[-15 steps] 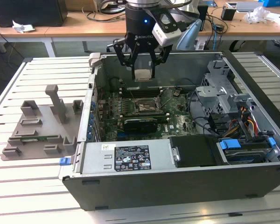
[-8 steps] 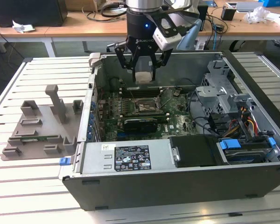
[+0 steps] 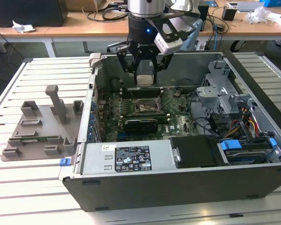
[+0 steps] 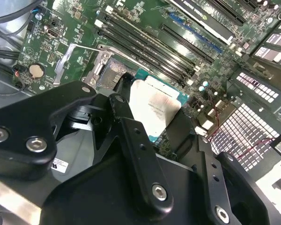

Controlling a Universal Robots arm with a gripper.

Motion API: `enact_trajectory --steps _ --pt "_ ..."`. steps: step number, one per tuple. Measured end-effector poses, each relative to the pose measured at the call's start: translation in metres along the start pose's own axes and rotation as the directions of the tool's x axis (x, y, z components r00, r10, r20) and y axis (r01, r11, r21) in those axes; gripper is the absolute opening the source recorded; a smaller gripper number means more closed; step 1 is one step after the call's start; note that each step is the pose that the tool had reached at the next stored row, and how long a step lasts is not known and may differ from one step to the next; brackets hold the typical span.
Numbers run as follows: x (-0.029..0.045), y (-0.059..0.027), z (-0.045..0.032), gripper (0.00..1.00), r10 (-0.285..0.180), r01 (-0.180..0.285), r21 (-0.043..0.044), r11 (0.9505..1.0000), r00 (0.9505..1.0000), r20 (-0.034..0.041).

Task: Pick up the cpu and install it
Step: 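Pick up the cpu and move it towards the insertion slot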

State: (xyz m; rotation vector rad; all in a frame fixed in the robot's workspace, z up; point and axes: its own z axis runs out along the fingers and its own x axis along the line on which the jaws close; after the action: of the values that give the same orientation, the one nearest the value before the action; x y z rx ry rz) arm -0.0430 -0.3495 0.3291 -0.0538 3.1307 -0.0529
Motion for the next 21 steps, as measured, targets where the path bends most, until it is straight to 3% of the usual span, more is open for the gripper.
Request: enact_trajectory --steps 12,21 --pt "-0.0036 0.0049 0.0149 0.55 0.000 0.000 0.0005 1.0000 1.0000 -0.0008" --pt "-0.0221 0.0103 0.0185 0.55 0.000 0.000 0.0020 1.0000 1.0000 -0.0014"
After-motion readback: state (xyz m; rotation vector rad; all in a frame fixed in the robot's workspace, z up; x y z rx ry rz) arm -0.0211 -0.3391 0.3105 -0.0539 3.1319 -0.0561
